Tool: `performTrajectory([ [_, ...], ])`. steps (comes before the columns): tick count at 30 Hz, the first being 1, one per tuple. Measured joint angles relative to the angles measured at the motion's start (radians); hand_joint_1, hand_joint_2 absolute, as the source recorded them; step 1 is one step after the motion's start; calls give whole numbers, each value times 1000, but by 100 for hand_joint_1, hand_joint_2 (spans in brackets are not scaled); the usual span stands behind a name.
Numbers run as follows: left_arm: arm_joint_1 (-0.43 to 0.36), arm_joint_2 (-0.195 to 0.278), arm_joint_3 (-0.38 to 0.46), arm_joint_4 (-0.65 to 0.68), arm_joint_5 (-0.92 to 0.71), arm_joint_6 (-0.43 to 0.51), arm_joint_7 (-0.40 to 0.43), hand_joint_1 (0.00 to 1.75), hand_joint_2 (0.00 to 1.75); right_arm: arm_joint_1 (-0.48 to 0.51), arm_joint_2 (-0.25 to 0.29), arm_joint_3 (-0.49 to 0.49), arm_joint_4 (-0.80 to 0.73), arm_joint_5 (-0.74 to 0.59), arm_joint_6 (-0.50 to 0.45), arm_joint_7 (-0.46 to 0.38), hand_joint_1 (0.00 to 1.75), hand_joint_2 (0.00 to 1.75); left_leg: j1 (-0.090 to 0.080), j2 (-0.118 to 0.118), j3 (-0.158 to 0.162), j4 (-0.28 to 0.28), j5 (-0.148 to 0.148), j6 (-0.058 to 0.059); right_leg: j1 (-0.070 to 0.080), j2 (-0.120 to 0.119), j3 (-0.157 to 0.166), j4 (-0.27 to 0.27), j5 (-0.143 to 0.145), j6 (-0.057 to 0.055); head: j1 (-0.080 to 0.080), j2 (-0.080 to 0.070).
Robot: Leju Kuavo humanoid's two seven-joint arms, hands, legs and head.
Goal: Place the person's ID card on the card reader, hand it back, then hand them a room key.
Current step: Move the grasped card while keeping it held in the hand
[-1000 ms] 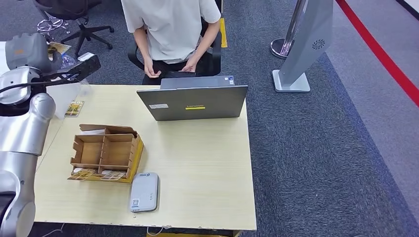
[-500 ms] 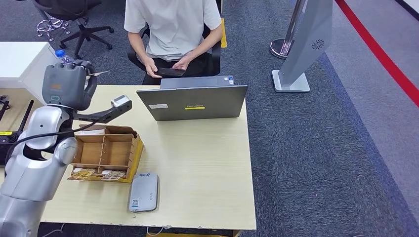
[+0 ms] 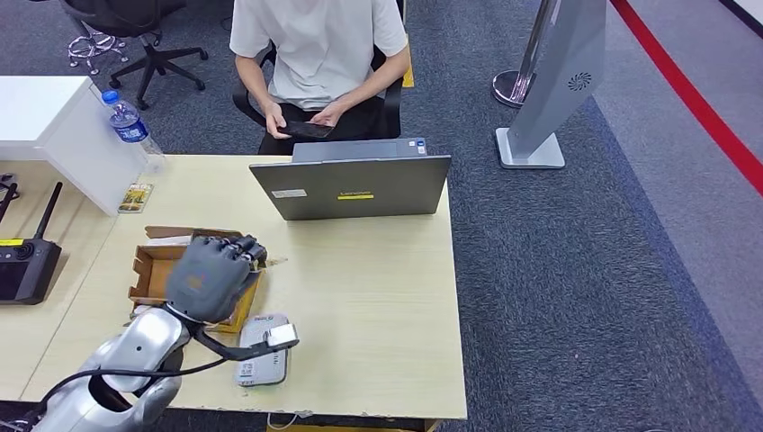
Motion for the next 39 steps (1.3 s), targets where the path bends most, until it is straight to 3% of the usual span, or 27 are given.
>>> performTrajectory([
  [7, 78, 76, -89, -44, 18, -57, -25, 175, 175, 11, 9, -62, -25, 35, 22, 1, 0, 0, 0, 0, 0, 0, 0, 0, 0, 0, 0, 0, 0, 0, 0, 0],
  [22, 144, 179, -109, -53, 8, -144, 59, 175, 175, 29, 27, -142, -72, 82, 46, 19, 0, 0, 0, 0, 0, 0, 0, 0, 0, 0, 0, 0, 0, 0, 0, 0],
  [30, 145, 194, -109, -57, 46, -184, 54, 175, 175, 41, 37, -176, -106, 121, 66, 27, 0, 0, 0, 0, 0, 0, 0, 0, 0, -1, 0, 0, 0, 0, 0, 0],
  [39, 134, 179, -109, -48, 66, -228, 46, 175, 175, 41, 50, -205, -122, 169, 78, 31, 0, 0, 0, 0, 0, 0, 0, 0, 0, -1, 0, 0, 0, 0, 0, 0],
])
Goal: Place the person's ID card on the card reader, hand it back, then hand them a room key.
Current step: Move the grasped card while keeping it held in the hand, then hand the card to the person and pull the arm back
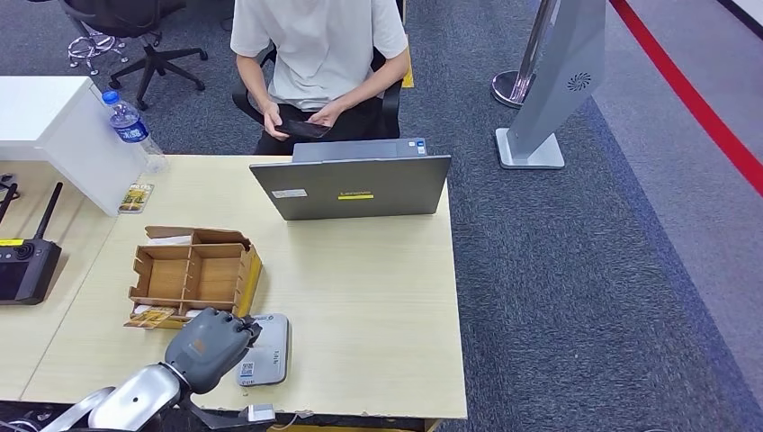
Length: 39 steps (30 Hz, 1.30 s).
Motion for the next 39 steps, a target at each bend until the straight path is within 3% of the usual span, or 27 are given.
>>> performTrajectory([
  [17, -19, -92, -6, 120, 4, -25, 27, 175, 175, -18, 3, -50, 6, 86, 1, -18, 0, 0, 0, 0, 0, 0, 0, 0, 0, 0, 0, 0, 0, 0, 0, 0],
  [21, -34, -119, -3, 116, 22, 77, 31, 175, 175, -18, 5, -66, 6, 101, 1, -20, 0, 0, 0, -1, 0, 0, 0, 0, 0, -1, 0, 0, 0, 0, 0, 0],
  [24, -59, -166, 23, 67, 39, 186, 36, 175, 175, -10, 17, -83, -12, 126, 19, -13, 0, 0, 0, -1, 0, 1, 0, 0, 0, -1, 0, 0, 0, 0, 0, 0],
  [30, -115, -233, 180, -61, 39, 361, 41, 175, 175, 12, 51, -130, -70, 222, 51, -1, 0, 0, 0, 0, 1, 1, 0, 0, 0, 0, 1, 0, 0, 0, 1, 0],
  [34, -227, -256, 316, -60, 17, 383, 56, 175, 175, 1, 52, -149, -62, 294, 28, -29, 0, 0, 1, -2, 0, 1, 1, 0, 1, -2, 1, 0, 1, 0, 2, 0],
  [39, -474, -269, 427, 117, -13, 230, 126, 175, 175, -40, 35, -160, -6, 346, -3, -49, 0, 0, 1, -1, 0, 1, 5, 0, 1, -1, 0, 0, 5, -1, 1, 0],
])
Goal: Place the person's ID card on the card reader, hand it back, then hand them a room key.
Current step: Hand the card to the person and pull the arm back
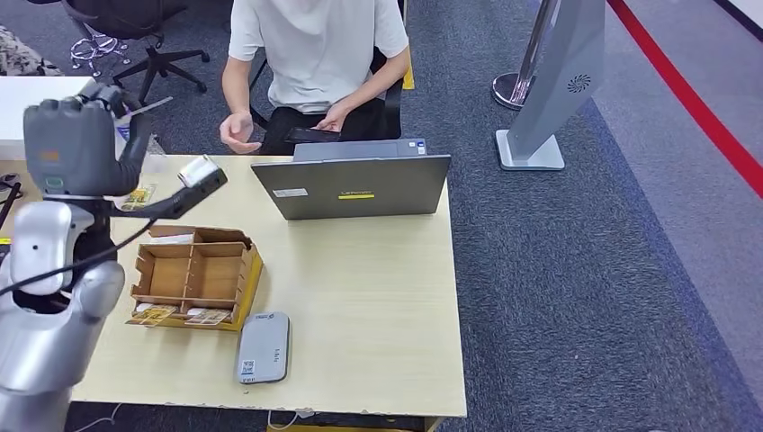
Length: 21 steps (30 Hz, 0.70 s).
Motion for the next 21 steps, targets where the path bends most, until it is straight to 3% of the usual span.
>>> performTrajectory([
  [5, -182, -12, 30, 258, -58, -23, 49, 175, 175, -26, -20, -3, 53, 19, -12, -5, 0, 0, 0, 1, 0, 0, 1, 0, 0, 1, 0, 0, 1, 1, 0, 0],
  [10, -284, -26, 35, 469, -90, -32, 80, 175, 175, -39, -31, -2, 85, 30, -15, -7, 0, 0, 0, 1, -1, 0, 1, 0, 0, 1, 0, 0, 1, 1, 0, 0],
  [14, -327, -36, 39, 570, -86, -30, 83, 0, 175, -45, -36, -3, 102, 32, -15, -8, 0, 0, 0, 1, -1, 0, 1, 1, 0, 1, 0, 0, 1, 1, 0, 0],
  [21, -344, -45, 44, 630, -54, -29, 49, 0, 175, -47, -41, -3, 114, 40, -16, -8, 0, 0, 0, 1, -1, 0, 1, 1, 0, 1, 0, 0, 1, 1, 0, 0],
])
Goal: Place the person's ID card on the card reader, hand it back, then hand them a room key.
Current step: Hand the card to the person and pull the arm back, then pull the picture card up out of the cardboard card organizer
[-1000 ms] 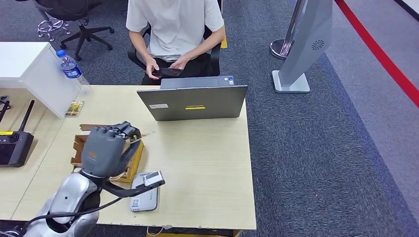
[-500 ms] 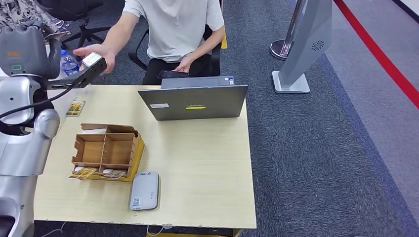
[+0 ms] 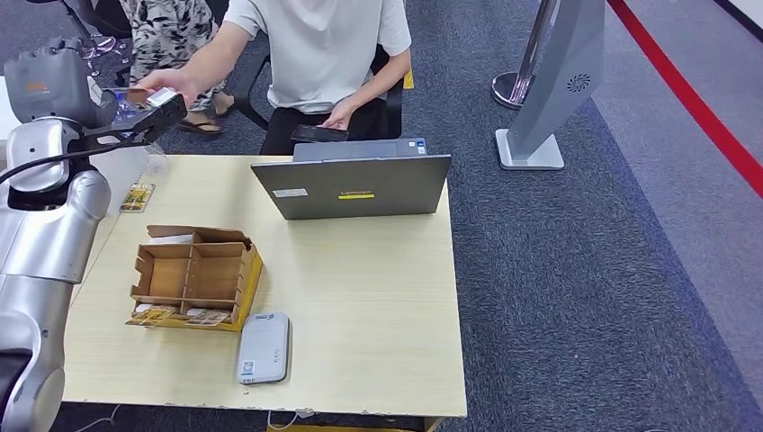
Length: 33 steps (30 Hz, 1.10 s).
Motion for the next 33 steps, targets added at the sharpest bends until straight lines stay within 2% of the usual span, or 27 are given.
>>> performTrajectory([
  [5, 44, -1, 0, -55, 42, 1, -55, 0, 175, 1, 0, -3, 2, -4, -2, 1, 0, 0, 0, 0, 0, 0, 0, 0, 0, 0, 0, 0, 0, 0, 0, 0],
  [10, 187, 9, -4, -290, 97, -16, -116, 0, 175, 7, 0, -19, 0, -25, -5, 1, 0, 0, 0, 1, 0, 0, -2, 1, 0, 1, 0, 0, -1, 0, 0, 0],
  [14, 371, 51, -23, -550, 123, 2, -162, 0, 175, 23, 11, -48, -21, -38, 10, -1, 0, 0, -1, 2, 0, 0, -4, 1, -1, 2, 0, 0, -2, 0, 0, 0],
  [17, 532, 97, -40, -718, 117, 65, -204, 0, 175, 35, 26, -74, -50, -41, 29, 1, 0, 0, -1, 3, 0, -1, -6, 1, -1, 3, -1, 0, -4, 1, 0, 0],
  [21, 756, 167, -55, -872, 100, 150, -251, 0, 175, 46, 49, -118, -98, -34, 54, 4, 0, 0, 0, 4, 1, -1, -7, 1, -1, 3, 0, 0, -6, 0, 0, 0],
  [24, 919, 216, -60, -936, 107, 165, -274, 0, 175, 50, 64, -157, -135, -27, 73, 5, 0, 0, 0, 3, 1, -1, -8, 1, 0, 3, 0, 0, -7, 0, 0, 0],
  [27, 1052, 253, -60, -957, 112, 136, -264, 0, 175, 52, 77, -195, -171, -13, 95, 9, 0, 0, 0, 3, 0, -1, -8, 1, 0, 3, 0, 0, -8, 0, 0, 0],
  [30, 1146, 292, -59, -959, 120, 88, -219, 0, 175, 55, 88, -229, -202, 1, 113, 15, 0, 0, 0, 2, 0, -1, -8, 1, 0, 2, 0, 0, -8, 0, 0, 0],
  [33, 1199, 321, -56, -953, 126, 54, -171, 0, 175, 55, 97, -256, -229, 17, 130, 22, 0, 0, 0, 2, 0, -1, -8, 1, 0, 1, 0, 0, -8, 0, 0, 0],
])
